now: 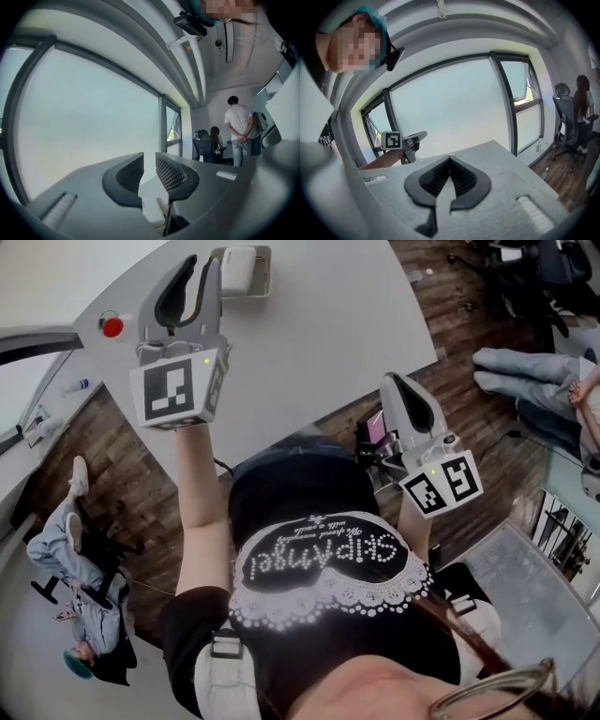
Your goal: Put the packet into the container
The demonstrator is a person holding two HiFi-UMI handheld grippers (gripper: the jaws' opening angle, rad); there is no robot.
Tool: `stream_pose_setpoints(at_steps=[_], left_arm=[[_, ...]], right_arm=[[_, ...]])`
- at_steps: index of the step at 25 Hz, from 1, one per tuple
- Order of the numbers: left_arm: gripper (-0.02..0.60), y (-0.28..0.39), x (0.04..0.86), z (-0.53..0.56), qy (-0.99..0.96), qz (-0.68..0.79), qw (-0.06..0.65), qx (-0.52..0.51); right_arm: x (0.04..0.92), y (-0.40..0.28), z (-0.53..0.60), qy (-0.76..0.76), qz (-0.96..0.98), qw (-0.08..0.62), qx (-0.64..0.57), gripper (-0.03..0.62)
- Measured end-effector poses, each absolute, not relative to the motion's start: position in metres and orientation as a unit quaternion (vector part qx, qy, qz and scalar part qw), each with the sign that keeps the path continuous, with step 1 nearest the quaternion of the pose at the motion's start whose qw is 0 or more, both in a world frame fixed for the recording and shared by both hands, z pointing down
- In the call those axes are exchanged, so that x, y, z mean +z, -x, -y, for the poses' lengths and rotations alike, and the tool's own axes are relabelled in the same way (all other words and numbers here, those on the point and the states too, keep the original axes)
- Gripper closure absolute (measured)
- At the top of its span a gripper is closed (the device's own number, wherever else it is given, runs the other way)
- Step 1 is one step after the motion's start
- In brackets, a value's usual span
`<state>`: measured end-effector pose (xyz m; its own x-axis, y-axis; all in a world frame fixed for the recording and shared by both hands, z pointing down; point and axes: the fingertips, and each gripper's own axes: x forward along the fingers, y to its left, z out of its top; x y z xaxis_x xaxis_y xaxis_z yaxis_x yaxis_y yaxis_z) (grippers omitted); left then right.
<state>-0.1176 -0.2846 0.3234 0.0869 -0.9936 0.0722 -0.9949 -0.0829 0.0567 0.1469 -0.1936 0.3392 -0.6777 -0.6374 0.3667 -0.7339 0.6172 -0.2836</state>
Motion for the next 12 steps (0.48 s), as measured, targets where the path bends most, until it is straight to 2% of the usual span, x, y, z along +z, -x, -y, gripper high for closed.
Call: stream_pose_setpoints(at_steps=[5, 7, 12], left_arm=[[0.511, 0.114, 0.282, 0.247, -0.741, 0.671, 0.003, -0.013], [0.536, 0.112, 0.273, 0.231, -0.742, 0.671, -0.009, -0.018], [0.546, 0.097, 0.265, 0.202, -0.751, 0.660, -0.004, -0.021]], right_arm=[[0.332, -0.156, 0.191, -0.380, 0.897, 0.118, 0.195, 0.592], [0.329, -0.159, 0.191, -0.380, 0.898, 0.117, 0.189, 0.592], [0.327, -0.161, 0.189, -0.375, 0.902, 0.116, 0.179, 0.591]])
